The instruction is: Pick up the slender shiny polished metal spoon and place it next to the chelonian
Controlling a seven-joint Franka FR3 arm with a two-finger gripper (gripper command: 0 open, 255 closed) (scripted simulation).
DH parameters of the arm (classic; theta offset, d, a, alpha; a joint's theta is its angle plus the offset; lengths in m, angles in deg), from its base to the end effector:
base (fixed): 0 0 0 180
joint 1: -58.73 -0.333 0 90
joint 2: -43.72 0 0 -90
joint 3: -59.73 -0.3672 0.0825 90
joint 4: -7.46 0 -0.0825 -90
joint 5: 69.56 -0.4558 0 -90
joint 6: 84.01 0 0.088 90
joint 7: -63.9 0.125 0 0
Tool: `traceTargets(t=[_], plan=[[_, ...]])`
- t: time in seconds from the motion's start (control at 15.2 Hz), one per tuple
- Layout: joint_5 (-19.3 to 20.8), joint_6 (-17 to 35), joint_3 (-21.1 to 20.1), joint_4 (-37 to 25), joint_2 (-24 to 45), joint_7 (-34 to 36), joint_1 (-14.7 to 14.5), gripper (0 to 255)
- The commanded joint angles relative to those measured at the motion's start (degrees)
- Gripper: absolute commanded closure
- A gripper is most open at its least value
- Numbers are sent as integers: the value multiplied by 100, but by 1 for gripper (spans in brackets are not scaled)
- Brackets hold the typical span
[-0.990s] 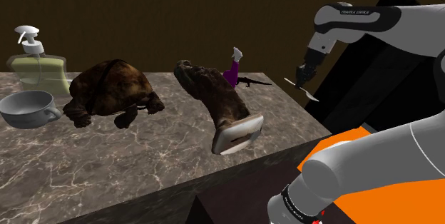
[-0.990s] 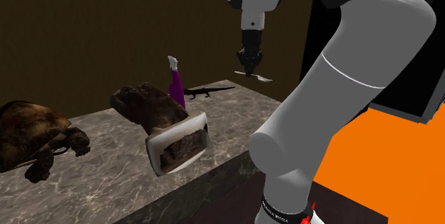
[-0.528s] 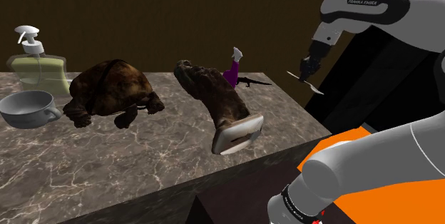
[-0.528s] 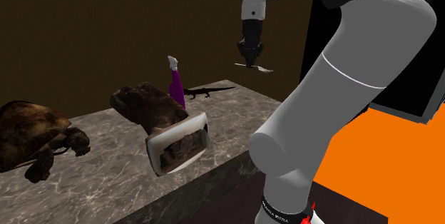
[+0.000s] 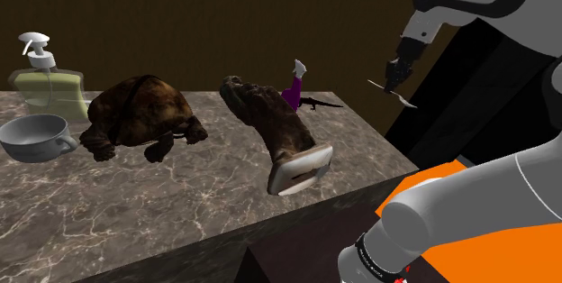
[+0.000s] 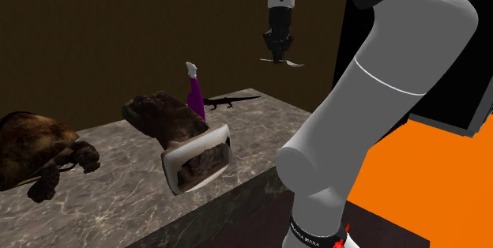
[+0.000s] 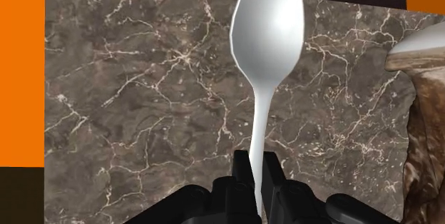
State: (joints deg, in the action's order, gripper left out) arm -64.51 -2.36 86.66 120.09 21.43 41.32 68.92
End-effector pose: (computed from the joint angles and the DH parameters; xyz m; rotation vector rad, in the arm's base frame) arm 0.3496 -0.3251 0.6230 -2.9539 0.3130 0.1870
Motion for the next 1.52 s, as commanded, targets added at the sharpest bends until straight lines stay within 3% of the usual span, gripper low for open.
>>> traceTargets(t=[0.0,0.13,0.79,1.45], plan=[[-13,-166,-8,-186,24,-2,-8,255],[-27,-288,-12,-337,55,-5,-17,255],[-525,-177,-1182,504,-710,1536,-348,255],[-1256,84,-2287,743,-819,2947,-783,255]])
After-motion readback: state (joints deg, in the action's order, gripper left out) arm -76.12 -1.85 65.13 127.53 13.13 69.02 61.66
